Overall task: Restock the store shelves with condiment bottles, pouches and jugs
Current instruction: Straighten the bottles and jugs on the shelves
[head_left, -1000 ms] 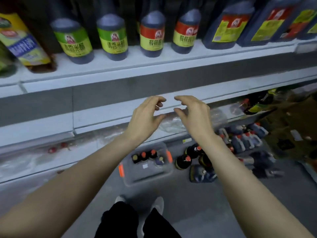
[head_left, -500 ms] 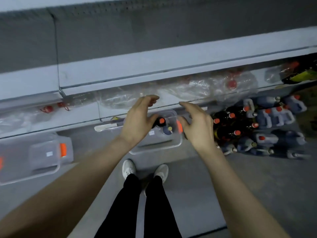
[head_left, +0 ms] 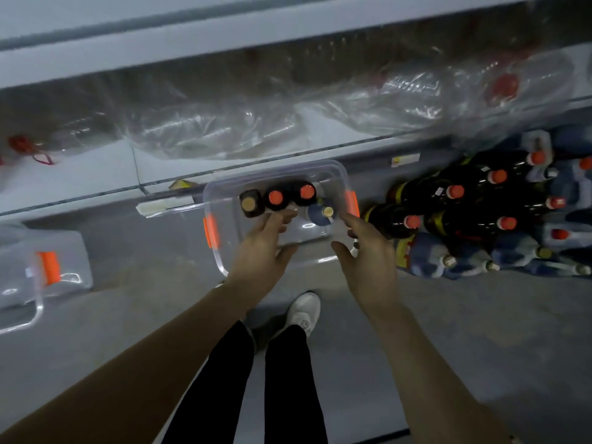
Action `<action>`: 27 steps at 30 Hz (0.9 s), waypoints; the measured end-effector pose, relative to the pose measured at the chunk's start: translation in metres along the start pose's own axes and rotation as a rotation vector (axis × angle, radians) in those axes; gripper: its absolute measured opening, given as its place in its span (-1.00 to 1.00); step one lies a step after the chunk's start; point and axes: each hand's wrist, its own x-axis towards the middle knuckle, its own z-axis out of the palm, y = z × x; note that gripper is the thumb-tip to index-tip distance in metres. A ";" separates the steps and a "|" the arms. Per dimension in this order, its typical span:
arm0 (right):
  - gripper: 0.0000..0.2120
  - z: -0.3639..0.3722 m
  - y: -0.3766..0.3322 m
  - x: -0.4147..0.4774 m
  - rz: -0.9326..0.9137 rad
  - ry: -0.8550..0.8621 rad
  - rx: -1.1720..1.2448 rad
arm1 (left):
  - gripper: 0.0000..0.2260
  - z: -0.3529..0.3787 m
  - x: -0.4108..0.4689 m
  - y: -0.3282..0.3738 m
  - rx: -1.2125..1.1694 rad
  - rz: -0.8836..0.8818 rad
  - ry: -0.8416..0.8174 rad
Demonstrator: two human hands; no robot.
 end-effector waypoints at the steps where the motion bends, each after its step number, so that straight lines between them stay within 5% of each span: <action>1: -0.49 0.012 0.012 0.005 0.018 -0.012 -0.002 | -0.55 0.010 0.006 -0.010 0.006 -0.007 -0.011; 14: -0.32 0.142 0.137 0.078 0.162 -0.069 0.022 | -0.51 0.133 0.093 -0.120 0.091 -0.069 -0.154; 20: -0.38 0.175 0.168 0.110 0.215 -0.038 0.041 | -0.46 0.175 0.125 -0.154 0.106 -0.074 -0.186; 27: -0.69 0.200 0.196 0.129 0.263 -0.001 0.042 | -0.40 0.204 0.145 -0.182 0.103 -0.065 -0.236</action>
